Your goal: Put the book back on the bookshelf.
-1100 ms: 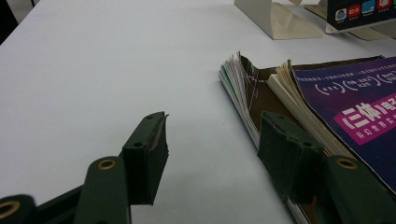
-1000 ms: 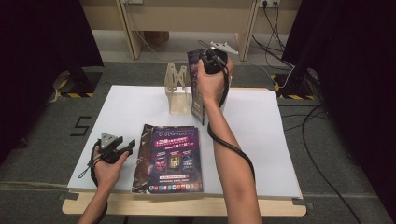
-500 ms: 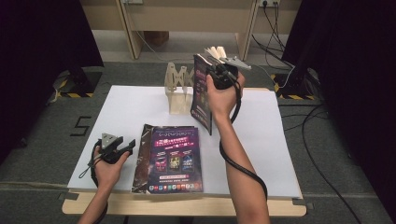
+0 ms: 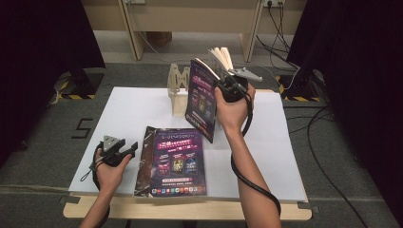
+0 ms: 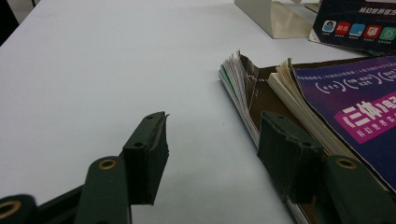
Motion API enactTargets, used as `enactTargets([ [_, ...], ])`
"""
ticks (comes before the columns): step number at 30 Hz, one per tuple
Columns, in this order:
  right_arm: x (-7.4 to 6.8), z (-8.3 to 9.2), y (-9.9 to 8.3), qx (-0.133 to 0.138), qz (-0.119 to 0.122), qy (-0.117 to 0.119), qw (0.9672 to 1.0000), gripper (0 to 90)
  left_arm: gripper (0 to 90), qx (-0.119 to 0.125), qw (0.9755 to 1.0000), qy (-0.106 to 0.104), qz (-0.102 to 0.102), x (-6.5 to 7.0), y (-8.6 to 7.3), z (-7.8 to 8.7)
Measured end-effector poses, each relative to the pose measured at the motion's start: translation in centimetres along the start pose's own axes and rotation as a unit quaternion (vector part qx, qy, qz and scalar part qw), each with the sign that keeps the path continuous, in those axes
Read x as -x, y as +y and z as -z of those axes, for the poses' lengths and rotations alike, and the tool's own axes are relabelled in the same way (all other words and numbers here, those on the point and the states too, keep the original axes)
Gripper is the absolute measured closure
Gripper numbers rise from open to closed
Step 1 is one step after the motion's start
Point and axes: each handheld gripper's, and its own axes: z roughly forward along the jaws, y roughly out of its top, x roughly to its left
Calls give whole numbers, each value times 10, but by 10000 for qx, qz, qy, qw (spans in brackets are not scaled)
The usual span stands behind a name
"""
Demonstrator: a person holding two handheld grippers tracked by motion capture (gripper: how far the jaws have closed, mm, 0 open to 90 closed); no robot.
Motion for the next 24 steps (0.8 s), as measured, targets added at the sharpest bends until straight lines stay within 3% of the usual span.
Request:
enactTargets([
  [9,-1,-10,6,-231,1,-58,9997,740,415,10,10000,-13,34,0,0,0],
  [12,1,-13,6,-238,69,-140,9996,734,415,10,10000,-14,33,0,0,0],
  [24,5,-20,8,-275,-81,-295,9992,717,415,-4,10000,-9,1,0,0,0],
])
